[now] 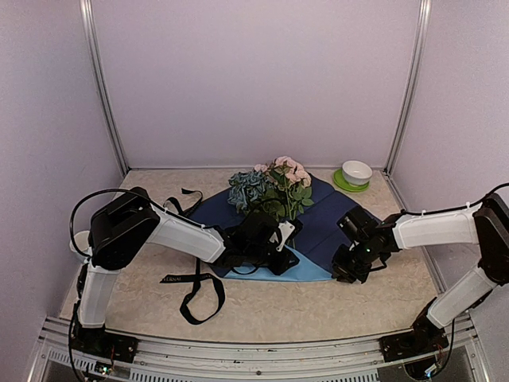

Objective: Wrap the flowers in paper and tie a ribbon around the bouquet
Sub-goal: Pick up the one-fourth-folded wrapping paper from the center of the board.

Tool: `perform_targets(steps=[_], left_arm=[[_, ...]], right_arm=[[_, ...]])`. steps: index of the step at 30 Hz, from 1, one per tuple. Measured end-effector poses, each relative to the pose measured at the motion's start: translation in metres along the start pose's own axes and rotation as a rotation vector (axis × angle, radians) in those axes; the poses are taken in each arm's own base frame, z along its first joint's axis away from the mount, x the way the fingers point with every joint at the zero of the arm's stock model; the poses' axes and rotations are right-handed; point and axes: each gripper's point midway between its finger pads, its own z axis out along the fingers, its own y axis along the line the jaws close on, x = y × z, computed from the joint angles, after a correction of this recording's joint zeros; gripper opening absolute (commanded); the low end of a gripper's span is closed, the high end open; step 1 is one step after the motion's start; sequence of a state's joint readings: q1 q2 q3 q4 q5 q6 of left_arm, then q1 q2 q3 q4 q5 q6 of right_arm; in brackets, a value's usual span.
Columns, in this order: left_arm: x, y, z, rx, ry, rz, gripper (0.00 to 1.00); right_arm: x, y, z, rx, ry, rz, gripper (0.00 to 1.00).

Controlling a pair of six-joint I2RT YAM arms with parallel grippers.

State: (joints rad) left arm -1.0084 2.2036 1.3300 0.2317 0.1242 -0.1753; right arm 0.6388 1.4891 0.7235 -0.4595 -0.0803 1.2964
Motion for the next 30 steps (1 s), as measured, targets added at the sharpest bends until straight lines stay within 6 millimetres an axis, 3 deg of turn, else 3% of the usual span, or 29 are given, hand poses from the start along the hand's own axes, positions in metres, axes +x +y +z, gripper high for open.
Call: perform_targets(steps=[3, 16, 30], left_arm=[[0.0, 0.0, 0.0, 0.0, 0.0, 0.002, 0.3], [0.0, 0.0, 0.0, 0.0, 0.0, 0.004, 0.3], [-0.002, 0.003, 0.0, -0.002, -0.003, -0.003, 0.3]], right_arm=[[0.0, -0.003, 0.001, 0.006, -0.004, -0.003, 0.0], [-0.007, 0.0, -0.003, 0.001, -0.048, -0.128, 0.0], [-0.021, 0.059, -0.047, -0.058, -0.257, -0.428, 0.0]])
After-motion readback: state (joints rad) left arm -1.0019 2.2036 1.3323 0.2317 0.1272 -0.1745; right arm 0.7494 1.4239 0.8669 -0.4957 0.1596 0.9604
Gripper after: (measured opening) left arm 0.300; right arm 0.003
